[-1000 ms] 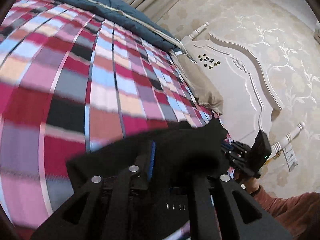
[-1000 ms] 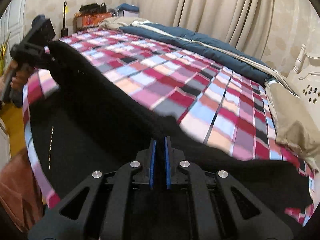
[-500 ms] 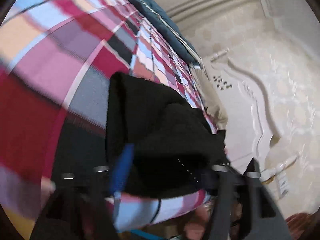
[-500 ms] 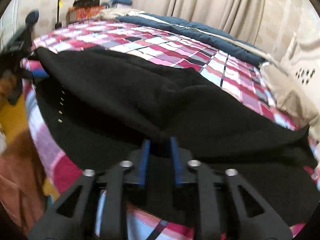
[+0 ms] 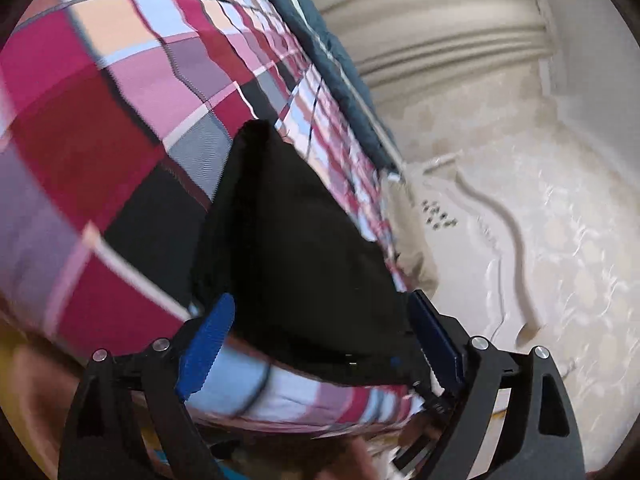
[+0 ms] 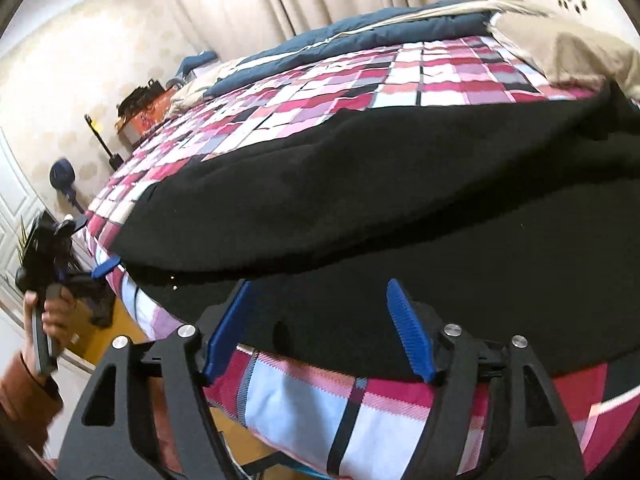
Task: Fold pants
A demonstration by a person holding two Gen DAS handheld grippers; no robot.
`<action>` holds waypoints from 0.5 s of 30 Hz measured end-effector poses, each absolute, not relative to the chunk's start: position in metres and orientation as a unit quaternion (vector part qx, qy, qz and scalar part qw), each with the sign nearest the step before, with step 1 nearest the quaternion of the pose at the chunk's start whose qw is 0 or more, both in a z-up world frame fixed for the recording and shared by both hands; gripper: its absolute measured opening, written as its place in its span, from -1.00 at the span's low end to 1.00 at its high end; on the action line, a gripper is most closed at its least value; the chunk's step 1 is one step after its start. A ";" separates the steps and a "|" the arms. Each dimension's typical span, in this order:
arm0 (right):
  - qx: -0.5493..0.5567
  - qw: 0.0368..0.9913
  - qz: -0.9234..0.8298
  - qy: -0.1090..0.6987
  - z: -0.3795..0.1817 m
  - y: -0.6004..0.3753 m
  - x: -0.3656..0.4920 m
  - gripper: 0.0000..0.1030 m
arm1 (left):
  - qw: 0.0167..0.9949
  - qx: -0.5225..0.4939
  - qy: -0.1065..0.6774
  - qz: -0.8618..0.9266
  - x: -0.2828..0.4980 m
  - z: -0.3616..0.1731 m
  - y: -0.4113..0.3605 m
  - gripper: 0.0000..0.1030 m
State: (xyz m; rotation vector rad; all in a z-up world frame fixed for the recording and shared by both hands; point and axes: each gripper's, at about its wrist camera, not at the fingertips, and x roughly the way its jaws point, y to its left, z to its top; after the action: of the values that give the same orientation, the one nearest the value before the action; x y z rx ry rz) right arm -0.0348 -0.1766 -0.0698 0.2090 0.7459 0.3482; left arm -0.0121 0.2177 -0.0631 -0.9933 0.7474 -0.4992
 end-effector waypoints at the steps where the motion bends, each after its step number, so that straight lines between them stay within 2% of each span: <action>1: 0.107 0.911 0.169 0.362 -0.069 -0.179 -0.036 0.35 | 0.784 -0.468 0.339 -0.225 -0.017 -0.063 0.214 0.68; 9: 0.171 0.902 0.175 0.355 -0.066 -0.194 -0.040 0.38 | 0.793 -0.496 0.292 -0.202 -0.036 -0.047 0.181 0.67; 11: 0.193 0.899 0.176 0.351 -0.065 -0.200 -0.041 0.47 | 0.806 -0.475 0.291 -0.200 -0.042 -0.041 0.169 0.67; 13: 0.216 0.895 0.176 0.348 -0.067 -0.205 -0.042 0.49 | 0.819 -0.448 0.299 -0.199 -0.037 -0.040 0.156 0.67; 15: 0.232 0.890 0.177 0.350 -0.069 -0.208 -0.042 0.49 | 0.805 -0.462 0.312 -0.202 -0.034 -0.049 0.149 0.67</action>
State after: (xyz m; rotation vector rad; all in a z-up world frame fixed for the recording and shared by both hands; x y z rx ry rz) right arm -0.0416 -0.2082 -0.0685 0.4818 0.7269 0.3678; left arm -0.0339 0.1491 -0.0492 -0.9895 0.6673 -0.4326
